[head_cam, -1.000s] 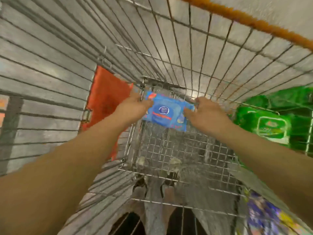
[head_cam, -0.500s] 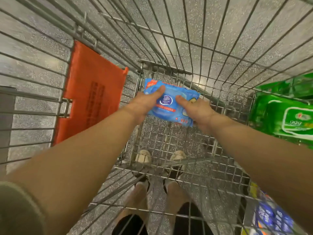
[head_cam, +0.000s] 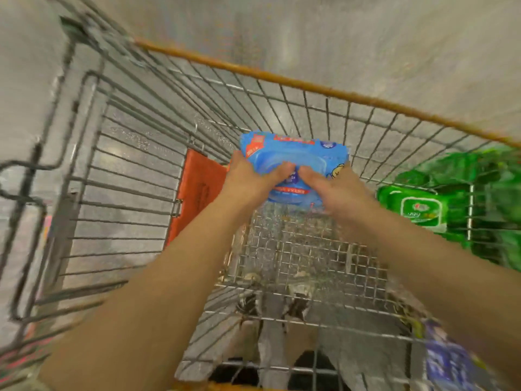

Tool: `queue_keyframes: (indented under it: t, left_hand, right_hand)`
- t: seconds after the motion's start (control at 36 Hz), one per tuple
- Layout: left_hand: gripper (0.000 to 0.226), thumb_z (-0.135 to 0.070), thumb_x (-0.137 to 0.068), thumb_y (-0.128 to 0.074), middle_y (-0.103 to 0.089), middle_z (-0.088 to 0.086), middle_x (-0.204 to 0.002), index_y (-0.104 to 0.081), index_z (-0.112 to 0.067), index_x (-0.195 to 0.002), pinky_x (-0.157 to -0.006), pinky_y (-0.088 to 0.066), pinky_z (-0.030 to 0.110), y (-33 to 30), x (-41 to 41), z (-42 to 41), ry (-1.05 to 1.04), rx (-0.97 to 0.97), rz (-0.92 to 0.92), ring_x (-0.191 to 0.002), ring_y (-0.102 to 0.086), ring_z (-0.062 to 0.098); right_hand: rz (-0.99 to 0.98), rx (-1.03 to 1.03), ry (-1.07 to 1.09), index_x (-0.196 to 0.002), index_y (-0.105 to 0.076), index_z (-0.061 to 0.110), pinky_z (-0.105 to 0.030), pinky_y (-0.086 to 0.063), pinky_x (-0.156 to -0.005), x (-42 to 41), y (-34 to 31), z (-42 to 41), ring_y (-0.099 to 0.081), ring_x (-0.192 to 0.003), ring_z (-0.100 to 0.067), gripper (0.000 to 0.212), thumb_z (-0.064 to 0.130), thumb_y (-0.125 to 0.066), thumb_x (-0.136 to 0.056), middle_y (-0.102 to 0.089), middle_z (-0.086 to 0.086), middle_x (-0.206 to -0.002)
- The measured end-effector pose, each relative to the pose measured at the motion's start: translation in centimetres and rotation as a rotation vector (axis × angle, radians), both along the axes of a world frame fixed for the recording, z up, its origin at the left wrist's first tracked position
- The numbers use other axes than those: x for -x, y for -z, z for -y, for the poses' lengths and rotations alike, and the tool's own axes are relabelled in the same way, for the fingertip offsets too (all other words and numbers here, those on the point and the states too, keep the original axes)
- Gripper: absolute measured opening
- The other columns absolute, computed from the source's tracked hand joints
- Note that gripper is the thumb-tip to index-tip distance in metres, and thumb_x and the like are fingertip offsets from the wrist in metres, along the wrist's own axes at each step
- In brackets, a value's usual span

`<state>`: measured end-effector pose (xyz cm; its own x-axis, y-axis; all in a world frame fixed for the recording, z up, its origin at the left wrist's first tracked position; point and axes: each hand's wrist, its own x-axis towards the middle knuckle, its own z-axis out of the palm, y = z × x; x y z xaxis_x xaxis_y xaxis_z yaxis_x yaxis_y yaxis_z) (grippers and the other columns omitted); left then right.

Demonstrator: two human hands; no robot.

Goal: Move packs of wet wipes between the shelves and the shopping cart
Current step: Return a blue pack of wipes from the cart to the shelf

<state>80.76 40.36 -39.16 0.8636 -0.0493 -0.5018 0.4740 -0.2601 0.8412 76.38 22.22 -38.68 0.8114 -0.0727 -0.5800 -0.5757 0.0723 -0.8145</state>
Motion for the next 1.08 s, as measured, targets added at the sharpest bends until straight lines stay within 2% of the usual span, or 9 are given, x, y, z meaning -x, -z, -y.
queue_keyframes:
  t: [0.06, 0.14, 0.31, 0.42, 0.53, 0.67, 0.81, 1.0, 1.08]
  left_hand:
    - [0.068, -0.044, -0.071, -0.091, -0.072, 0.008, -0.124, -0.065, -0.013, -0.126, -0.101, -0.056, 0.046, -4.0, 0.3, 0.6, 0.097, 0.013, 0.091, -0.114, -0.071, 0.02]
    - [0.032, -0.023, -0.082, -0.085, -0.077, -0.01, -0.112, -0.072, -0.031, -0.11, -0.097, -0.056, 0.034, -9.0, 0.8, 1.5, 0.181, 0.024, 0.211, -0.108, -0.072, 0.008]
    - [0.038, -0.013, -0.081, -0.086, -0.077, -0.019, -0.104, -0.068, -0.034, -0.107, -0.092, -0.058, 0.027, -18.3, 1.7, 3.6, 0.294, 0.082, 0.372, -0.102, -0.072, 0.003]
    - [0.034, -0.03, -0.08, -0.085, -0.076, -0.017, -0.11, -0.07, -0.034, -0.111, -0.098, -0.057, 0.037, -24.0, 2.3, 4.7, 0.402, 0.083, 0.48, -0.107, -0.071, 0.004]
    - [0.045, -0.039, -0.077, -0.083, -0.075, -0.012, -0.116, -0.071, -0.029, -0.119, -0.098, -0.057, 0.038, -28.9, 3.2, 5.7, 0.498, 0.115, 0.57, -0.109, -0.07, 0.005]
    - [0.03, -0.026, -0.085, -0.083, -0.076, -0.019, -0.104, -0.073, -0.032, -0.112, -0.079, -0.052, 0.01, -34.5, 5.7, 7.2, 0.663, 0.121, 0.676, -0.094, -0.069, -0.01]
    - [0.029, -0.033, -0.081, -0.087, -0.076, -0.023, -0.1, -0.074, -0.035, -0.107, -0.083, -0.056, 0.019, -38.0, 9.1, 9.4, 0.813, 0.237, 0.703, -0.093, -0.07, -0.007]
    - [0.03, -0.016, -0.083, -0.083, -0.064, -0.046, -0.074, -0.064, -0.037, -0.094, -0.071, -0.046, 0.003, -41.8, 18.1, 13.4, 1.018, 0.417, 0.757, -0.076, -0.06, -0.026]
    - [0.031, -0.038, -0.075, -0.089, -0.067, -0.04, -0.075, -0.063, -0.037, -0.092, -0.071, -0.047, 0.004, -42.2, 21.9, 15.3, 1.07, 0.471, 0.736, -0.078, -0.062, -0.023]
  right_hand:
    - [0.087, 0.04, -0.047, -0.132, -0.056, 0.015, -0.019, -0.059, -0.068, 0.3, -4.0, 1.0, -0.073, -0.083, 0.001, 0.041, 0.02, -0.07, -0.094, -0.073, 0.006, -0.109]
    - [0.167, 0.172, -0.096, -0.133, -0.059, 0.022, -0.033, -0.058, -0.093, 0.9, -9.4, 2.3, -0.07, -0.102, -0.001, 0.049, 0.041, -0.073, -0.089, -0.072, 0.012, -0.118]
    - [0.307, 0.18, -0.017, -0.131, -0.06, 0.022, -0.032, -0.055, -0.097, 2.5, -18.6, 4.3, -0.069, -0.11, -0.008, 0.041, 0.028, -0.072, -0.092, -0.072, 0.009, -0.121]
    - [0.386, 0.258, 0.03, -0.133, -0.058, 0.023, -0.038, -0.053, -0.1, 4.5, -24.2, 5.3, -0.068, -0.113, -0.01, 0.051, 0.037, -0.074, -0.087, -0.071, 0.009, -0.124]
    - [0.459, 0.337, 0.105, -0.122, -0.064, 0.024, -0.015, -0.054, -0.082, 7.4, -29.6, 5.8, -0.069, -0.099, 0.004, 0.027, 0.023, -0.069, -0.095, -0.074, 0.021, -0.107]
    - [0.52, 0.47, 0.251, -0.129, -0.062, 0.023, -0.042, -0.055, -0.099, 12.3, -35.1, 5.9, -0.07, -0.108, -0.009, 0.045, 0.04, -0.072, -0.088, -0.073, 0.01, -0.118]
    - [0.547, 0.53, 0.365, -0.13, -0.062, 0.017, -0.051, -0.051, -0.102, 18.8, -39.4, 5.7, -0.068, -0.114, -0.019, 0.051, 0.043, -0.07, -0.087, -0.072, 0.003, -0.124]
    - [0.509, 0.705, 0.506, -0.109, -0.071, 0.02, -0.007, -0.049, -0.075, 30.4, -44.6, 6.3, -0.069, -0.086, 0.01, 0.026, 0.007, -0.075, -0.087, -0.075, 0.026, -0.092]
    - [0.465, 0.767, 0.603, -0.109, -0.072, 0.019, -0.014, -0.053, -0.078, 35.7, -45.9, 6.2, -0.07, -0.088, 0.006, 0.026, 0.01, -0.078, -0.086, -0.076, 0.022, -0.092]
